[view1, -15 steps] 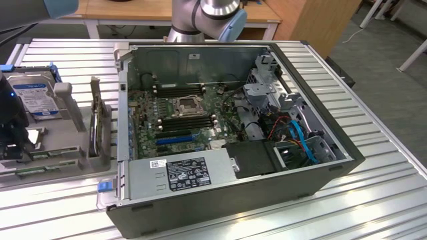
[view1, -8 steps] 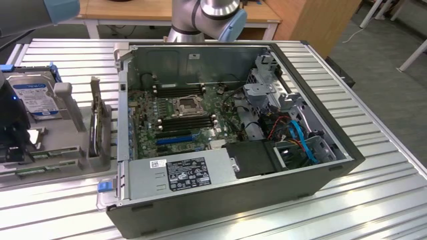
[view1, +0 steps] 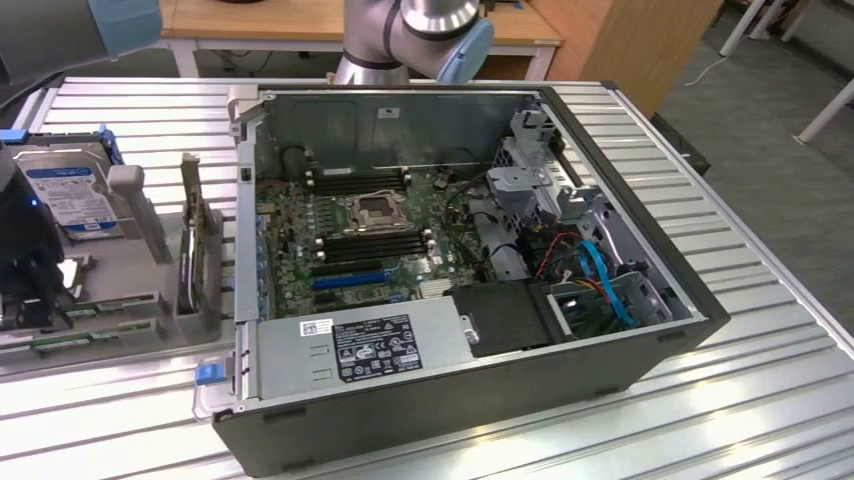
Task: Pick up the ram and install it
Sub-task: 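Pick up the ram and move it above insertion slot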
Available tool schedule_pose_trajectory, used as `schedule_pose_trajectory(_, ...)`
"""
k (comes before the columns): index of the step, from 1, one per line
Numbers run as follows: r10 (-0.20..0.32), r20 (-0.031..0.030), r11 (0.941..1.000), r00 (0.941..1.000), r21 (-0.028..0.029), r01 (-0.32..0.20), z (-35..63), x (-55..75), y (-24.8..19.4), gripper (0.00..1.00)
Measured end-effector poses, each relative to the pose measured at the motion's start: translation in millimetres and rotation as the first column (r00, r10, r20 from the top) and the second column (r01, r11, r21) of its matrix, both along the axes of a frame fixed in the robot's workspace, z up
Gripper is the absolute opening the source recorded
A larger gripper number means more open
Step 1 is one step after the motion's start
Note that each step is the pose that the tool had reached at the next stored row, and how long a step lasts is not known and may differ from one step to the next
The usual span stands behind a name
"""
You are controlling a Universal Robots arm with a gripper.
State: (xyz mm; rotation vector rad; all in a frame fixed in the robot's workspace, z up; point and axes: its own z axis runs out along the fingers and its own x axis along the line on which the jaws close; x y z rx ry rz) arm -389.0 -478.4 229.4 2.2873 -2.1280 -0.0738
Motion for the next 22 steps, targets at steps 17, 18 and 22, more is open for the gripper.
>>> schedule_pose_trajectory(17, 0.000, 0.0002, 1.0000, 1.0000, 0.0001, 0.000, -8.4, 0.1, -0.6, 0.31)
schedule_pose_trajectory(18, 0.000, 0.0002, 1.0000, 1.0000, 0.0001, 0.000, -8.4, 0.1, -1.0, 0.31)
schedule_pose_trajectory(22, 0.000, 0.0000, 1.0000, 1.0000, 0.0000, 0.000, -8.2, 0.0, -3.0, 0.31)
